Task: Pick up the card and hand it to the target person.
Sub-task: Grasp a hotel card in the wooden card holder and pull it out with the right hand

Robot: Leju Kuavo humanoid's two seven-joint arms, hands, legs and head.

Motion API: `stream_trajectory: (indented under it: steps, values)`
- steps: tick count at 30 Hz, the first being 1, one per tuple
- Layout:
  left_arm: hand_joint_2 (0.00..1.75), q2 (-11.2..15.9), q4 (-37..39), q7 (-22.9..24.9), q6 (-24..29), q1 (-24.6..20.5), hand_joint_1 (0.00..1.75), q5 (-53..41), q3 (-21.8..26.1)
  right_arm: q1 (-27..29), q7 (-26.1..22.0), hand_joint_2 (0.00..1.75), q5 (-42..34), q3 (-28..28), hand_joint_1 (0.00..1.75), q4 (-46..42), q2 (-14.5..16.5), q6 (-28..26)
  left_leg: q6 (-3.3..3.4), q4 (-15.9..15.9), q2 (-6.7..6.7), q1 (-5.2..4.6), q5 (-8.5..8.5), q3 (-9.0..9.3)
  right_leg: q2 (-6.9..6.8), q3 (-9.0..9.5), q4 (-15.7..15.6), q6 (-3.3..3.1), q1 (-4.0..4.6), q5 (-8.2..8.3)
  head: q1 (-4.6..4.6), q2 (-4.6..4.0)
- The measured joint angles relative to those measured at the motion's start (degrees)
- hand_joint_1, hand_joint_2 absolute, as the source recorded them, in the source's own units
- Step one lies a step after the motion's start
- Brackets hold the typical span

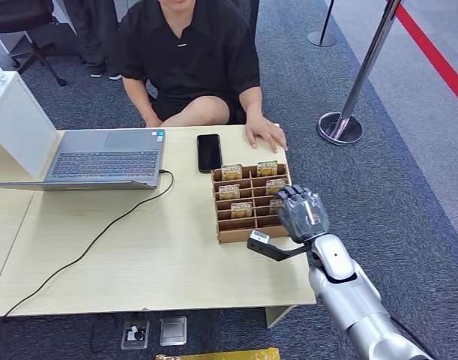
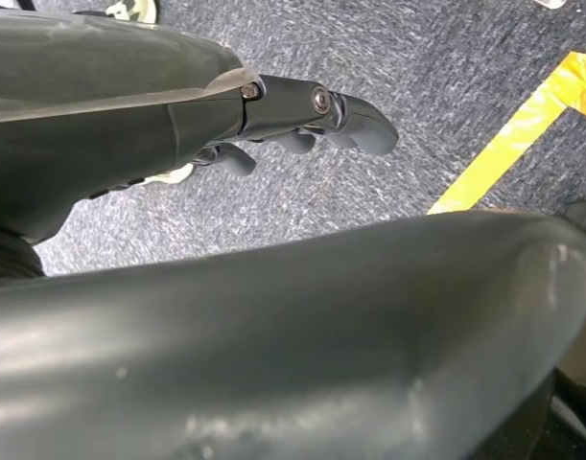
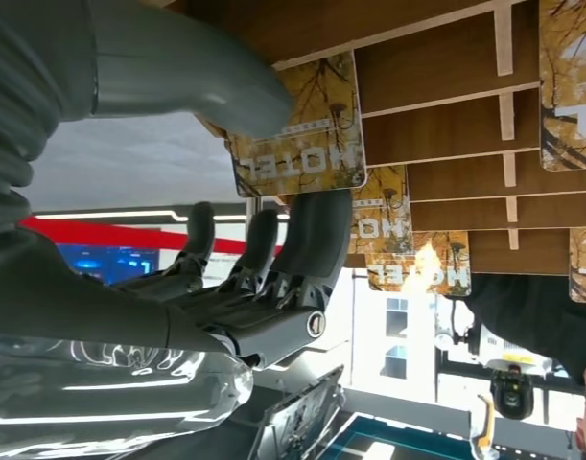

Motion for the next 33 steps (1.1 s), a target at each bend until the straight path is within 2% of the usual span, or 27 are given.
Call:
stream_trajectory:
  steps: [3,7,11,15,25,30,33]
  values:
    - [0.00,0.00,0.00,0.00,-0.01,0.01,0.00,0.00,0.12,-0.23,0.19,1.75,0.39,0.00,1.41,0.73,0.15,0.41,0.02,0.00,0.00,0.00,0.02,0.00,0.00,0.00,0.00,0.01,0.00,0.01,0.01,-0.01]
    - [0.00,0.00,0.00,0.00,-0.01,0.01,0.00,0.02,0.29,-0.68,0.30,1.75,0.47,0.00,1.41,1.47,0.30,1.09,0.02,0.00,0.00,0.00,0.02,0.00,0.00,0.00,0.00,0.01,0.00,0.01,-0.01,0.01]
    - [0.00,0.00,0.00,0.02,0.01,0.01,0.00,0.02,0.35,-0.94,0.60,1.75,0.55,0.00,1.74,1.87,0.46,1.96,0.02,0.00,0.00,0.00,0.02,0.00,0.00,0.00,0.00,0.02,0.00,0.02,-0.01,0.00]
    - [1.75,0.00,0.00,-0.32,0.39,0.02,0.00,0.01,0.35,-1.01,0.64,1.75,0.53,-0.01,1.75,2.01,0.61,2.03,0.01,0.00,0.00,0.00,0.04,0.02,0.00,0.01,0.00,0.02,0.00,0.03,-0.01,0.01]
    - [1.75,0.00,0.00,-1.71,0.30,0.02,0.00,-1.17,0.04,-0.90,-0.95,1.75,-1.56,-0.51,1.75,1.92,0.69,0.51,0.01,0.01,0.01,0.00,0.05,0.03,0.00,0.01,0.00,0.01,0.00,0.04,0.00,0.01]
    - [1.75,-0.04,0.00,-1.90,1.03,0.01,0.00,-0.37,0.05,0.17,-6.04,1.75,-9.49,-1.55,1.75,0.42,1.20,-1.14,0.01,0.00,0.00,0.00,0.05,-0.01,0.00,-0.01,0.00,0.01,0.00,0.05,-0.02,0.00]
    - [1.75,-0.09,0.00,-1.89,1.61,-0.14,0.00,-0.15,0.08,0.75,-10.27,1.75,-15.00,-2.13,1.75,-1.67,1.87,-4.20,0.00,0.00,0.01,0.00,0.05,-0.03,0.00,-0.02,0.01,0.00,0.00,0.05,0.01,0.01]
